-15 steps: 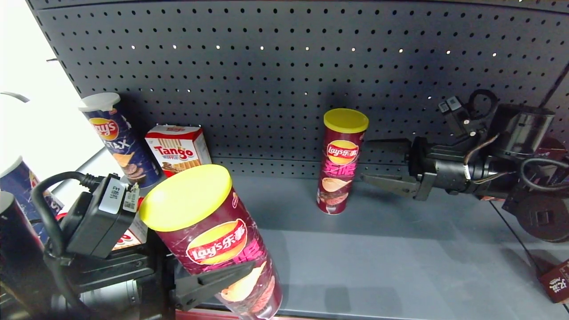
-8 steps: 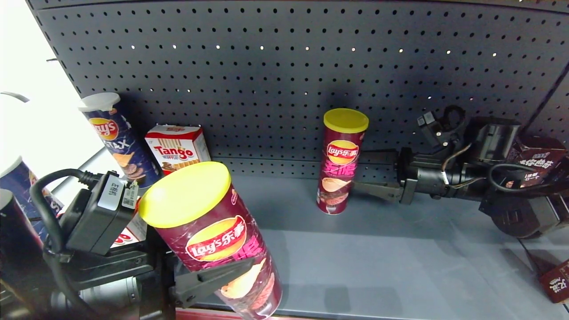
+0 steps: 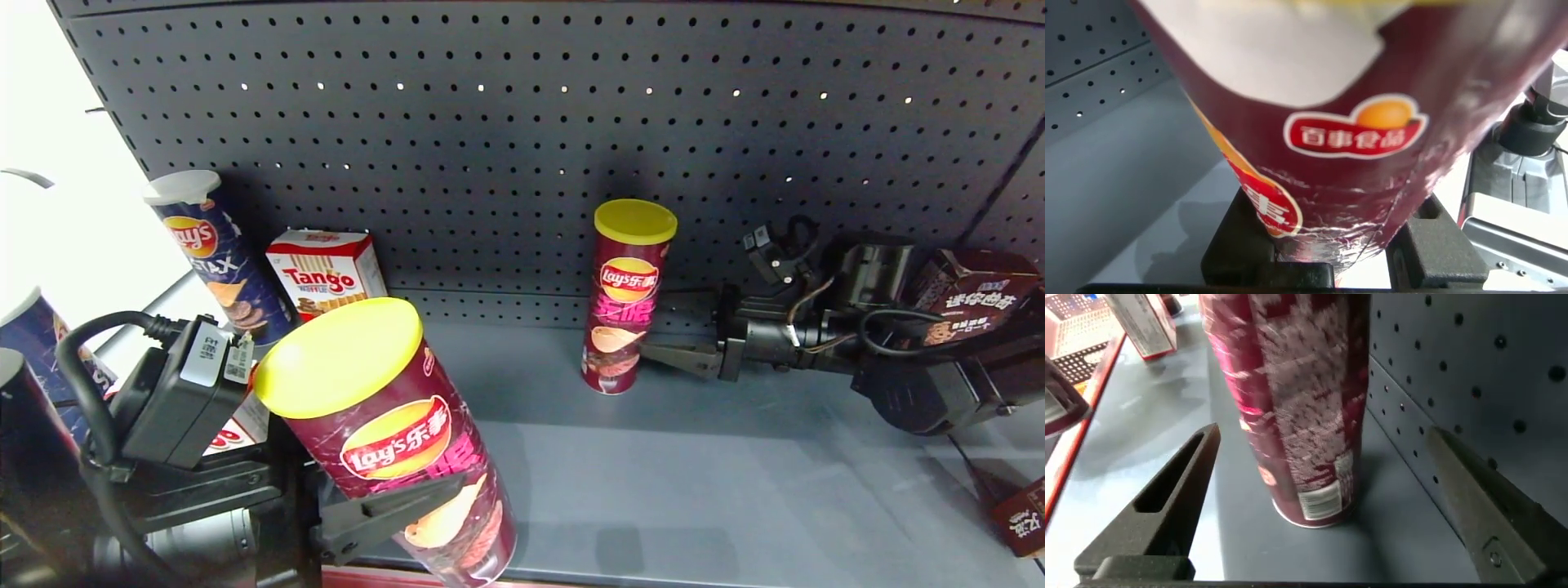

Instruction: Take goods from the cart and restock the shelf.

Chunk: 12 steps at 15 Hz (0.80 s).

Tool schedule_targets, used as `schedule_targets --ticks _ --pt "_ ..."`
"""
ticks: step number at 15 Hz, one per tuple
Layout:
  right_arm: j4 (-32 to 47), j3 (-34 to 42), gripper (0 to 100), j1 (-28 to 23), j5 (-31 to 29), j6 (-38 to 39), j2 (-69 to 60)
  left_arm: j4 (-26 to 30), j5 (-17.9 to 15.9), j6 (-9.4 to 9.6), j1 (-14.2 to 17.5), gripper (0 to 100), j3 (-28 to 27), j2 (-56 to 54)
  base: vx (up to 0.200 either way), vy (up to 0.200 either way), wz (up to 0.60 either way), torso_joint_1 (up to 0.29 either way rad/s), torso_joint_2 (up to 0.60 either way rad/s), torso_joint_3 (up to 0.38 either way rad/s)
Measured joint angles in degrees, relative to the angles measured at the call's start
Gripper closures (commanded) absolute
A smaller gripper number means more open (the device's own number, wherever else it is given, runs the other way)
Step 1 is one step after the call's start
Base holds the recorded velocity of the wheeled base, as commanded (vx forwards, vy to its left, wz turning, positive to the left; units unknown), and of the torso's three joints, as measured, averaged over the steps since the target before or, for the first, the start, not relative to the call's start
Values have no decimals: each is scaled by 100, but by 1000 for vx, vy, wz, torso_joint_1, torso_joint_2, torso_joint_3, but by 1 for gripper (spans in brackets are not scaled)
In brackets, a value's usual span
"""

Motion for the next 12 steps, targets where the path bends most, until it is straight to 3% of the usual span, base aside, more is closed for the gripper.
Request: schedule_targets --ticks 12 --pt "-5 -532 0 160 20 -68 642 -2 13 -2 72 100 -2 0 0 0 0 0 0 0"
